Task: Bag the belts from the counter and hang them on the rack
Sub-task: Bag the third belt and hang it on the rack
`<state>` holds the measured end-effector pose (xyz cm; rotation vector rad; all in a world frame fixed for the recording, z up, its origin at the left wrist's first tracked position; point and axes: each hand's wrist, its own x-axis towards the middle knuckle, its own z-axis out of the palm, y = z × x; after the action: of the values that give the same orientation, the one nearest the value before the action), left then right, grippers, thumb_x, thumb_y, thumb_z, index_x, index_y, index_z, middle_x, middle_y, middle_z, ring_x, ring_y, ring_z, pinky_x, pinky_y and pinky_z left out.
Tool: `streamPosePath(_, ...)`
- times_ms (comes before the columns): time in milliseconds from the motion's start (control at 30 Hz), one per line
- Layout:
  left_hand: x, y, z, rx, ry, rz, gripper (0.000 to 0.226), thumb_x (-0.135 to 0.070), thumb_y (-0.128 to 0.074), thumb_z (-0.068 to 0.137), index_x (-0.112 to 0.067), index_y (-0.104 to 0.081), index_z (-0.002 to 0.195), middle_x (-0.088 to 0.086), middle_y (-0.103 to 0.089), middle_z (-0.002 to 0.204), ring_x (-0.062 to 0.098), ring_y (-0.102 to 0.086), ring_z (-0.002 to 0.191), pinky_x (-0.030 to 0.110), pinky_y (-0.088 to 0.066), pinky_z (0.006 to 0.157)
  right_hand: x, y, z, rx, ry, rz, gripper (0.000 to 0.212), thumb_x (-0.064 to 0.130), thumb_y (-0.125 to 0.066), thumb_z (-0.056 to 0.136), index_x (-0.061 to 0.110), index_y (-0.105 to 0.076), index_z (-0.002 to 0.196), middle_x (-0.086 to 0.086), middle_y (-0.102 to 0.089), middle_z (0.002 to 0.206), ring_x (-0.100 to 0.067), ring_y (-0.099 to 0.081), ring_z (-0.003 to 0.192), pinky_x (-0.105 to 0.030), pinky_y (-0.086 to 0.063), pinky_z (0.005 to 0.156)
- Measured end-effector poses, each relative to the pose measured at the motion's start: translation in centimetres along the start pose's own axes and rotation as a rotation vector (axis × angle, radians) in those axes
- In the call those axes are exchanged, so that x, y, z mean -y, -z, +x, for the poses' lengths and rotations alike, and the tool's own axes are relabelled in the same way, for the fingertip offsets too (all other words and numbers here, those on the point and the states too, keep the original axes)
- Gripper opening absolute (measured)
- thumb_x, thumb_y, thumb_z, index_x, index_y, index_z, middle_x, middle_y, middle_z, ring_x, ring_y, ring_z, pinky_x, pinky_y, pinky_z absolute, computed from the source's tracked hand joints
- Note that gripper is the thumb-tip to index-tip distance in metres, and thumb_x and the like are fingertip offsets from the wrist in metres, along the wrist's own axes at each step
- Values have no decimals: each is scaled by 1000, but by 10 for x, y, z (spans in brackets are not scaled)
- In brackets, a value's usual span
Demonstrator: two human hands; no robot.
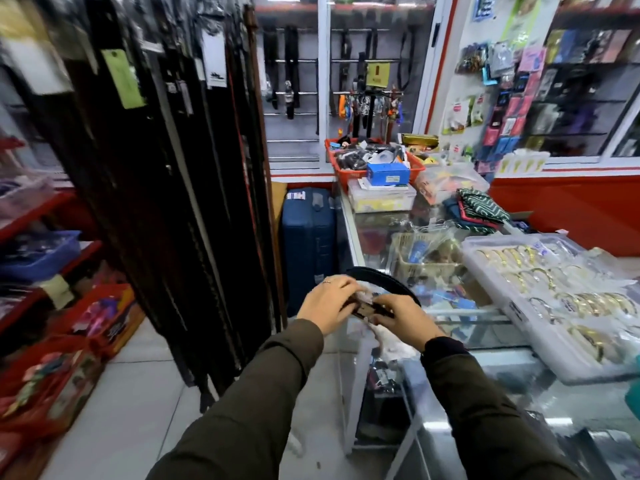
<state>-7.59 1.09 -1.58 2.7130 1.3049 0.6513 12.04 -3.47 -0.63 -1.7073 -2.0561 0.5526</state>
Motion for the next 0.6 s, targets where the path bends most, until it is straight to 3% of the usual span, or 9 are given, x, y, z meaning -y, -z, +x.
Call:
streamPosePath(67, 9, 20, -13, -108, 91, -104, 56, -25, -64, 96, -31, -44, 148, -2, -53, 144, 21, -49, 134, 38, -46, 109, 20, -2, 7, -28, 50, 85, 17, 17, -74, 89, 11, -75, 105, -1, -74, 93, -17, -66, 86, -28, -46, 77)
streamPosePath(167, 14, 45, -27, -278, 352, -486, 71, -26, -70, 95, -29, -33, 155, -5, -46, 152, 14, -47, 136, 32, -43, 111, 48, -5, 18, -51, 84, 209, 23, 18, -74, 90, 10, -75, 112, -6, -79, 102, -20, -72, 93, -26, -51, 82)
streamPosePath(267, 16, 64, -37, -454, 668, -874, 52, -22, -78, 88, -14, -56, 135, 1, -64, 124, 22, -67, 108, 28, -56, 86, 75, -7, 29, -44, 119, 322, 18, 19, -74, 90, 17, -75, 108, -6, -80, 95, -18, -73, 88, -37, -56, 84)
streamPosePath(333, 19, 74, -44, -510, 801, -1098, 35, -23, -80, 86, -9, -67, 115, 7, -72, 106, 26, -73, 96, 27, -60, 72, 92, -7, 33, -33, 160, 406, 12, 17, -73, 91, 25, -76, 100, 7, -79, 85, -2, -69, 78, -26, -53, 75)
streamPosePath(400, 22, 83, -51, -528, 807, -1227, 31, -21, -81, 85, -6, -70, 109, 14, -75, 104, 23, -77, 91, 26, -62, 69, 109, -6, 36, -28, 197, 480, 12, 19, -74, 92, 31, -75, 93, 14, -76, 76, 6, -65, 73, -19, -48, 74)
streamPosePath(467, 24, 95, -57, -555, 767, -1246, 27, -17, -81, 85, -7, -71, 108, 13, -76, 101, 17, -77, 87, 23, -61, 67, 122, -4, 38, -35, 230, 541, 5, 30, -74, 91, 31, -77, 95, 8, -78, 82, -1, -67, 79, -26, -52, 78)
streamPosePath(533, 23, 108, -60, -599, 729, -1216, 23, -14, -79, 86, -8, -72, 107, 8, -76, 97, 14, -75, 87, 22, -62, 67, 131, -2, 41, -40, 272, 588, 14, 39, -73, 89, 31, -78, 100, -3, -80, 92, -11, -70, 86, -36, -55, 84)
streamPosePath(600, 21, 121, -59, -657, 696, -1150, 25, -14, -78, 88, -7, -73, 110, 7, -77, 97, 16, -75, 91, 25, -63, 69, 141, 3, 45, -46, 292, 603, 15, 38, -73, 90, 30, -78, 102, -2, -80, 93, -14, -73, 87, -34, -56, 82)
